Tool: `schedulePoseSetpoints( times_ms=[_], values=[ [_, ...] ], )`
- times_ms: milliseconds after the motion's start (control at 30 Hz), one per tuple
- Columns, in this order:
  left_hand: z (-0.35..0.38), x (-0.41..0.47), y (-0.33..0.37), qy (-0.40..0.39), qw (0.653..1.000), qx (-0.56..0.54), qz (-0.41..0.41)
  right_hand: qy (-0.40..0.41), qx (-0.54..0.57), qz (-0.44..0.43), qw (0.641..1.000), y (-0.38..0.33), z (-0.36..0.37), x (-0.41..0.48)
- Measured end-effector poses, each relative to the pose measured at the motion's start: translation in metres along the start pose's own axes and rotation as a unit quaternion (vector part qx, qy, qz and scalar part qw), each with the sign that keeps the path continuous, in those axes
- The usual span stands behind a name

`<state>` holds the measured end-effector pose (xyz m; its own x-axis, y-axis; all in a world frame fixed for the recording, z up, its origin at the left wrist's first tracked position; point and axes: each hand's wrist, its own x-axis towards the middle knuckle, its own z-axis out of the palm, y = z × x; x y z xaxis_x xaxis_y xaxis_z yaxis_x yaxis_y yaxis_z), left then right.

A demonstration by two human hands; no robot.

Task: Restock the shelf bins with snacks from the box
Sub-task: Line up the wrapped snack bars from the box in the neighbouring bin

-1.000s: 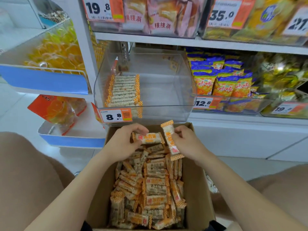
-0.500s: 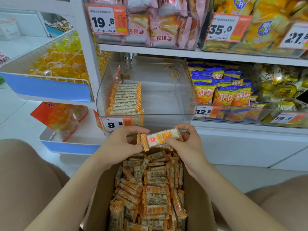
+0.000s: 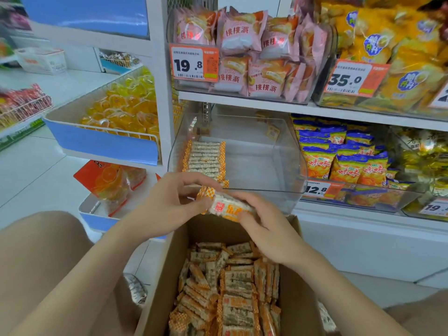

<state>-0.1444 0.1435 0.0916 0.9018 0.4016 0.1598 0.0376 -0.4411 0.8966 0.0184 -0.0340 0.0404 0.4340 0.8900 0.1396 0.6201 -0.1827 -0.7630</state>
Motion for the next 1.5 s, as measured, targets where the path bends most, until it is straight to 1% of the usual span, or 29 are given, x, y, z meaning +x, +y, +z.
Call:
schedulePoseSetpoints(
  times_ms=[67, 100, 167, 200, 233, 300, 367, 400, 533, 667, 733, 800, 967, 1100, 1167, 1233, 1300, 1400, 1500],
  values=[
    [-0.011, 0.006, -0.001, 0.016, 1.0, -0.021, 0.005, 0.01, -0.026, -0.028, 0.999, -0.005, -0.007, 0.016],
    [-0.017, 0.01, -0.004, 0.036, 0.999, -0.007, 0.012, 0.032, -0.043, -0.042, 0.998, -0.007, -0.013, 0.027],
    [-0.028, 0.017, -0.014, 0.106, 0.992, 0.068, 0.015, 0.082, -0.094, -0.058, 0.99, -0.005, -0.027, 0.052],
    [-0.031, 0.021, -0.02, 0.144, 0.984, 0.109, 0.005, 0.091, -0.128, -0.06, 0.986, -0.002, -0.034, 0.065],
    [-0.034, 0.024, -0.027, 0.173, 0.975, 0.14, -0.015, 0.075, -0.166, -0.057, 0.982, 0.001, -0.041, 0.078],
    [-0.034, 0.029, -0.04, 0.199, 0.962, 0.171, -0.077, -0.017, -0.211, -0.037, 0.977, 0.007, -0.05, 0.101],
    [-0.03, 0.033, -0.047, 0.204, 0.956, 0.165, -0.132, -0.108, -0.187, -0.006, 0.976, 0.01, -0.05, 0.119],
    [-0.028, 0.034, -0.049, 0.208, 0.955, 0.157, -0.142, -0.14, -0.17, 0.015, 0.975, 0.011, -0.048, 0.127],
    [-0.022, 0.04, -0.047, 0.213, 0.955, 0.17, -0.119, -0.258, -0.135, 0.098, 0.951, 0.013, -0.039, 0.156],
    [-0.023, 0.042, -0.048, 0.21, 0.952, 0.191, -0.117, -0.311, -0.094, 0.164, 0.931, 0.009, -0.032, 0.164],
    [-0.022, 0.043, -0.05, 0.211, 0.949, 0.206, -0.11, -0.341, -0.033, 0.214, 0.915, 0.01, -0.028, 0.161],
    [-0.02, 0.043, -0.052, 0.215, 0.945, 0.223, -0.105, -0.341, -0.017, 0.235, 0.91, 0.008, -0.023, 0.158],
    [-0.015, 0.048, -0.055, 0.218, 0.938, 0.244, -0.112, -0.266, -0.039, 0.234, 0.934, 0.005, -0.01, 0.161],
    [-0.012, 0.049, -0.054, 0.223, 0.935, 0.25, -0.119, -0.216, -0.041, 0.285, 0.933, -0.004, -0.004, 0.17],
    [-0.012, 0.049, -0.055, 0.225, 0.934, 0.251, -0.121, -0.217, -0.037, 0.321, 0.921, -0.008, -0.001, 0.175],
    [-0.013, 0.05, -0.056, 0.227, 0.932, 0.256, -0.119, -0.239, -0.032, 0.35, 0.905, -0.013, 0.0, 0.177],
    [-0.013, 0.05, -0.057, 0.228, 0.932, 0.258, -0.111, -0.264, 0.001, 0.362, 0.894, -0.017, -0.004, 0.176],
    [-0.013, 0.051, -0.057, 0.229, 0.934, 0.253, -0.106, -0.273, 0.051, 0.379, 0.883, -0.013, -0.005, 0.175],
    [-0.013, 0.051, -0.058, 0.228, 0.935, 0.252, -0.101, -0.273, 0.033, 0.404, 0.873, -0.006, 0.003, 0.178]
  ],
)
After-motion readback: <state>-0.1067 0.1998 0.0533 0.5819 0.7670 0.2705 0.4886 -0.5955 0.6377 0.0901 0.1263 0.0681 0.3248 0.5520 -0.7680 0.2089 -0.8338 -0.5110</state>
